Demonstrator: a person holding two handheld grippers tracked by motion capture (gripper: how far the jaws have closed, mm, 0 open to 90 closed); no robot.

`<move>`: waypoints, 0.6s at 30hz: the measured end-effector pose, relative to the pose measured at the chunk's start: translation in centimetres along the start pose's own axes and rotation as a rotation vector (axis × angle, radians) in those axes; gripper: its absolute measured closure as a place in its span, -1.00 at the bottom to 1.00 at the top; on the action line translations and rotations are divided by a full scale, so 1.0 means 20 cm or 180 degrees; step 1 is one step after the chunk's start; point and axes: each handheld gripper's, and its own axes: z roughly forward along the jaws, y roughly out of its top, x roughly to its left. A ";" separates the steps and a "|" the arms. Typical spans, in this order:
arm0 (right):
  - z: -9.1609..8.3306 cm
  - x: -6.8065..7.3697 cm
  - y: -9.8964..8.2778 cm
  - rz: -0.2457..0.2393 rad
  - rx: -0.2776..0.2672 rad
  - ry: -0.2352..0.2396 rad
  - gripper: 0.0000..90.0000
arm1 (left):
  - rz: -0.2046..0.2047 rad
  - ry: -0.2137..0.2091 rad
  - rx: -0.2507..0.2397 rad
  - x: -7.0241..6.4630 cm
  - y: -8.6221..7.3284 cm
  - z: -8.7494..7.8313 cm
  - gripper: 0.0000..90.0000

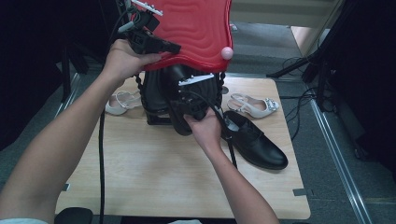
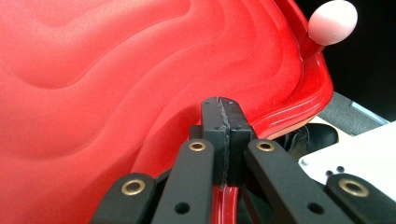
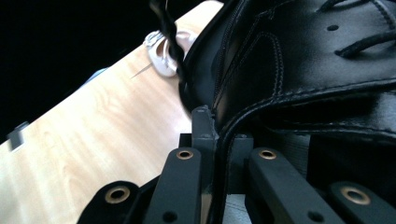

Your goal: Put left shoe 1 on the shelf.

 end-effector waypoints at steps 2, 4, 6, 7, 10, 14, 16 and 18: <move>0.03 0.01 0.01 -0.0018 -0.0034 -0.0059 0.94 | -0.0013 -0.0007 0.0005 0.00 0.00 0.00 1.00; 0.05 0.01 0.03 -0.0011 -0.0068 -0.0098 0.93 | -0.0023 -0.0011 0.0008 0.00 0.00 0.00 1.00; 0.07 0.01 0.04 -0.0044 -0.0107 -0.0155 0.93 | -0.0025 -0.0015 0.0011 0.00 0.00 0.00 1.00; 0.08 0.02 0.04 -0.0053 -0.0134 -0.0186 0.93 | -0.0025 -0.0015 0.0011 0.00 0.00 0.00 1.00; 0.10 0.03 0.06 -0.0105 -0.0186 -0.0260 0.93 | -0.0032 -0.0015 0.0012 0.00 0.00 0.00 1.00; 0.12 0.04 0.09 -0.0196 -0.0198 -0.0373 0.93 | -0.0078 -0.0033 0.0000 0.01 0.00 0.00 1.00; 0.13 0.03 0.10 -0.0148 -0.0203 -0.0353 0.92 | -0.0088 -0.0037 -0.0004 0.01 0.00 0.00 1.00; 0.13 0.03 0.10 -0.0097 -0.0217 -0.0325 0.90 | -0.0090 -0.0046 -0.0011 0.01 0.00 0.00 1.00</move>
